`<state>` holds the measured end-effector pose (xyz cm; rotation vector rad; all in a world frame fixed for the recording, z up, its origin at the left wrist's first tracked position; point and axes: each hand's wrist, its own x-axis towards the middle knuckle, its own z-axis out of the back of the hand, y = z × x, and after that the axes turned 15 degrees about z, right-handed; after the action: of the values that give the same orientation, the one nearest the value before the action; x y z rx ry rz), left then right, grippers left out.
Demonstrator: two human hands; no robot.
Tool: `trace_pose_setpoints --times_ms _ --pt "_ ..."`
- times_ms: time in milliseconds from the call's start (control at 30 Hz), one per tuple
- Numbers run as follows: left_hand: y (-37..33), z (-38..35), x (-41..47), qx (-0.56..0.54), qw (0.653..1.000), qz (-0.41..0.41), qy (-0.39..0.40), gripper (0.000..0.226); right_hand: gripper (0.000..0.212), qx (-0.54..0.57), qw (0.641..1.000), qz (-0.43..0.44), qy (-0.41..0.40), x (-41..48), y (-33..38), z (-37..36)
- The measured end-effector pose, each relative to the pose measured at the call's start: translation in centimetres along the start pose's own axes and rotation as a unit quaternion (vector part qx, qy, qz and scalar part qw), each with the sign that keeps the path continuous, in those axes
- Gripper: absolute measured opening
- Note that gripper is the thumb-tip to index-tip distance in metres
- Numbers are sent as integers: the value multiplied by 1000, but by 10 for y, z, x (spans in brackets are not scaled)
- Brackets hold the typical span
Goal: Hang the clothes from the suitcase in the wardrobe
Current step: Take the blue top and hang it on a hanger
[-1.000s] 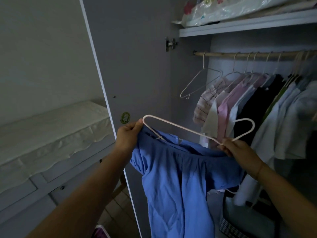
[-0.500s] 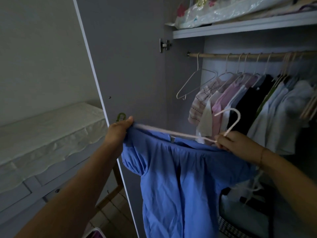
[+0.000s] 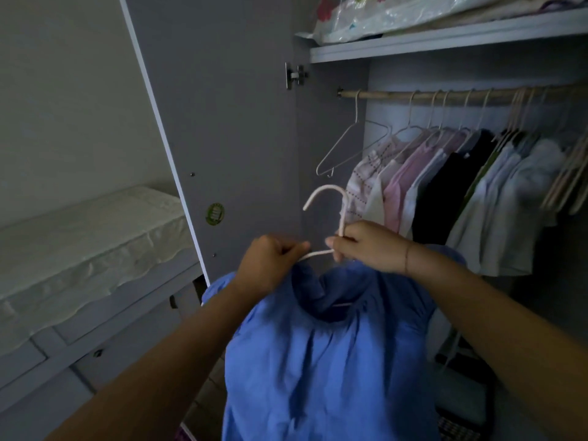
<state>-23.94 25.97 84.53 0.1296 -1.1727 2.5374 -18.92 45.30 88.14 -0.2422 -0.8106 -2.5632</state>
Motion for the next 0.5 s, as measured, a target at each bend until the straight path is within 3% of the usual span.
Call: trace_pose_setpoints --times_ms 100,200,333,433,500 --pt "12 13 -4 29 999 -25 -5 35 38 64 996 -17 -67 1 -8 5" --pt "28 28 -2 100 992 -63 -45 50 36 130 983 -21 -130 -3 -14 13" --pt "32 32 -2 65 994 -80 -43 23 32 140 982 15 -124 -4 -17 14" --pt "33 35 -3 26 996 -70 -55 24 18 122 985 63 -105 -14 -26 21" --pt "40 42 -2 14 996 -61 -70 23 32 39 992 68 -101 -26 -48 29"
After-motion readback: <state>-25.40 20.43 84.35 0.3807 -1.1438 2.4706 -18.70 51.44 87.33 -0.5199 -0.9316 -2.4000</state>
